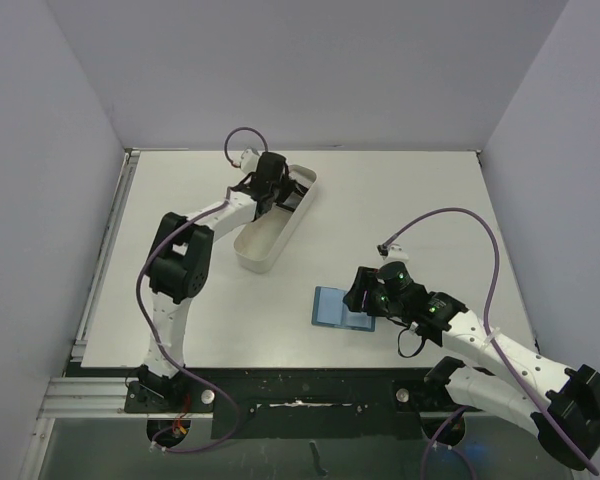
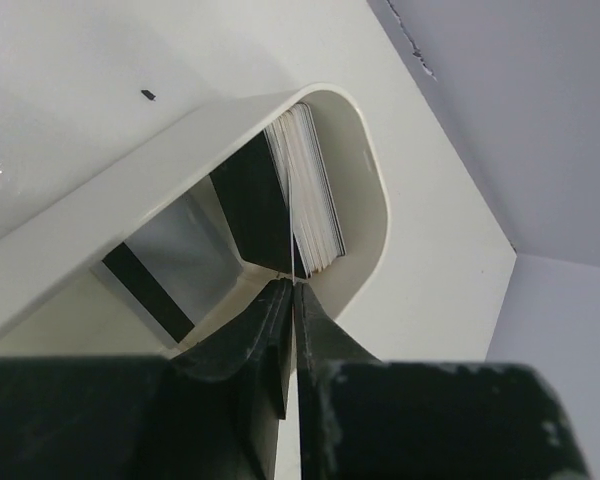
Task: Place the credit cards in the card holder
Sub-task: Pick up the credit card from the storage box.
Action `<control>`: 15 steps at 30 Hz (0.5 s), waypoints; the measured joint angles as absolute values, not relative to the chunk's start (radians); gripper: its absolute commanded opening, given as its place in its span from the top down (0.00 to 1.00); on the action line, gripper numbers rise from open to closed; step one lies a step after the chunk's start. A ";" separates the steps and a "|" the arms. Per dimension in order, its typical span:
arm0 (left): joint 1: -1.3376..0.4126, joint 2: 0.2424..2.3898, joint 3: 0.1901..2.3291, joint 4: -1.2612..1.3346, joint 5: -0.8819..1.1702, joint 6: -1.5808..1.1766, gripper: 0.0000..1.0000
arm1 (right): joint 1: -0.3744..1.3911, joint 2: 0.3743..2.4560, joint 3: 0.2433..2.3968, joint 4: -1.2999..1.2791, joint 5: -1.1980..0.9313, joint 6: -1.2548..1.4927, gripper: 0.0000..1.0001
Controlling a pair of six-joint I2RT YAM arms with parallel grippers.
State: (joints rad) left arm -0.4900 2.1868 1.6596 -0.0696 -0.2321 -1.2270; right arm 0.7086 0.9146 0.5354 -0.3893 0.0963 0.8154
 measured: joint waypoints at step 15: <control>-0.490 2.043 1.491 -0.056 -0.195 -1.179 1.00 | 0.710 0.913 0.535 -0.389 0.093 0.815 0.44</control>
State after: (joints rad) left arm -0.4900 2.0426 1.4906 -0.0559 -0.1947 -1.1793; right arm 0.7097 0.9134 0.5354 -0.3893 0.0933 0.8154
